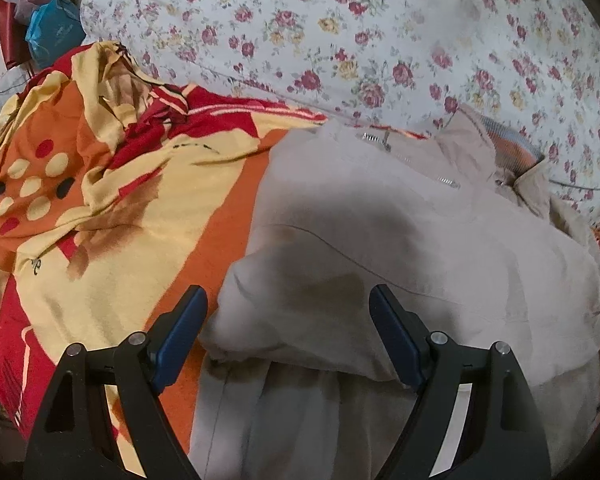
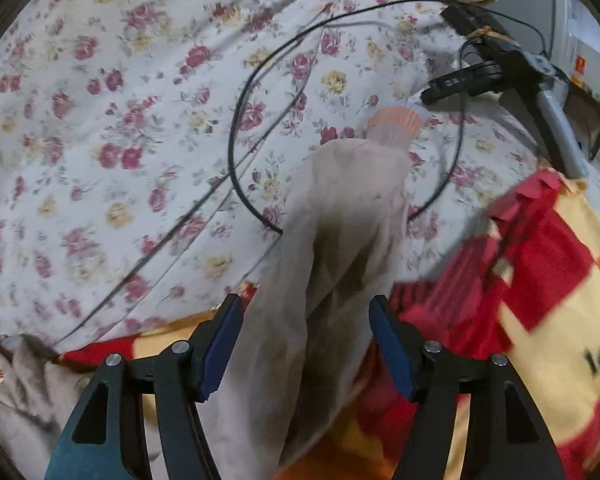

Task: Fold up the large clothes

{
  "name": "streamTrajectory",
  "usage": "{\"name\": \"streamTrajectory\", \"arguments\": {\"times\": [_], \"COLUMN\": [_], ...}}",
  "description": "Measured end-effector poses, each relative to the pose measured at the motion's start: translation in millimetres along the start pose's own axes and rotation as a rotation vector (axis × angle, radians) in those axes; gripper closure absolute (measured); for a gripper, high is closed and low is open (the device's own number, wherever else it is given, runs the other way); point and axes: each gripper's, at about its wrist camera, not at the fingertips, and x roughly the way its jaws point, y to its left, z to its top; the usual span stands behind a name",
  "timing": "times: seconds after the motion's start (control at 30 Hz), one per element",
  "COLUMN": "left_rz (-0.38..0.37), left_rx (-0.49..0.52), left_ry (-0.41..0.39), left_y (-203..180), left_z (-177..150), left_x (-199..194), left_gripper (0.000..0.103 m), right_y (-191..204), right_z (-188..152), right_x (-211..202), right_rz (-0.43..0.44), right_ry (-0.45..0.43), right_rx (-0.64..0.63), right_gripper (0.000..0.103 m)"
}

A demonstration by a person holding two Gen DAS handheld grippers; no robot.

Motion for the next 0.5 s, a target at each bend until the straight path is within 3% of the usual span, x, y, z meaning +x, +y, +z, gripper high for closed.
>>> {"name": "streamTrajectory", "arguments": {"times": [0.03,0.07,0.13,0.33,0.5], "left_rz": [0.003,0.004,0.009,0.002,-0.037], "left_rx": [0.005,0.008,0.01,-0.01,-0.061], "left_ry": [0.005,0.006,0.002,-0.016,-0.052], "left_y": [0,-1,-1,2,11], "left_z": [0,-1,0,2,4], "left_x": [2,3,3,-3,-18], "left_gripper": [0.02,0.02,0.02,0.02,0.02], "right_y": [1,4,6,5,53], "right_z": [1,1,0,3,-7], "right_x": [6,12,17,-43,-152], "right_rz": [0.005,0.012,0.025,0.191,0.374], "right_ry": [-0.001,0.005,0.02,-0.061,-0.197], "right_rx": [-0.022,-0.048,-0.083,-0.072,-0.225], "right_gripper": [0.058,0.084,0.1,0.102,0.102]}}
